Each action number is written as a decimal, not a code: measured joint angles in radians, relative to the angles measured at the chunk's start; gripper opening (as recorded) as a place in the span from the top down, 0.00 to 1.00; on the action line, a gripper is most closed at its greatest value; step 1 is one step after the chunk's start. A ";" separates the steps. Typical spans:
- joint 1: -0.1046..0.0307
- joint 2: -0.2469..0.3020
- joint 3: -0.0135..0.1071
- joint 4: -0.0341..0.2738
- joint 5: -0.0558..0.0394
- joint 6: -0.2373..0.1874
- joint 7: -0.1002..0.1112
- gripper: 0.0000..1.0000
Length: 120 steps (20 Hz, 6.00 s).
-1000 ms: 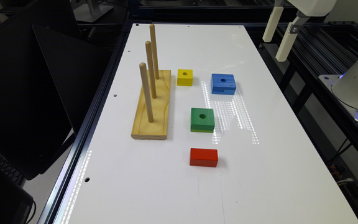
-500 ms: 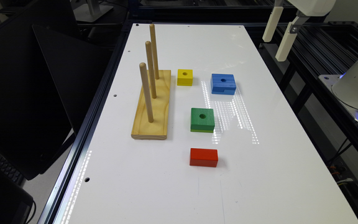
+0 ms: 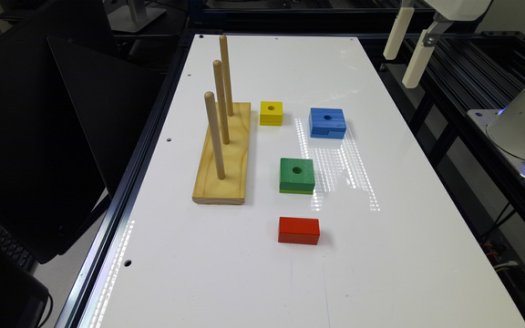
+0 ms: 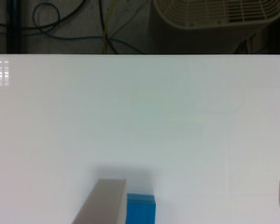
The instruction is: Pick up green block.
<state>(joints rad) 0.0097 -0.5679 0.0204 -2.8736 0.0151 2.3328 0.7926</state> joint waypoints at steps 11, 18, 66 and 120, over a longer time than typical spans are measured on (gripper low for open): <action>0.028 0.060 0.008 0.043 0.0059 0.039 0.022 0.00; 0.034 0.159 0.028 0.111 0.0190 0.069 0.036 0.00; 0.034 0.446 0.118 0.390 0.0343 0.070 0.115 0.00; 0.034 0.653 0.131 0.434 0.0342 0.215 0.130 0.00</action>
<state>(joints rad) 0.0432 0.0849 0.1512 -2.4397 0.0493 2.5478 0.9222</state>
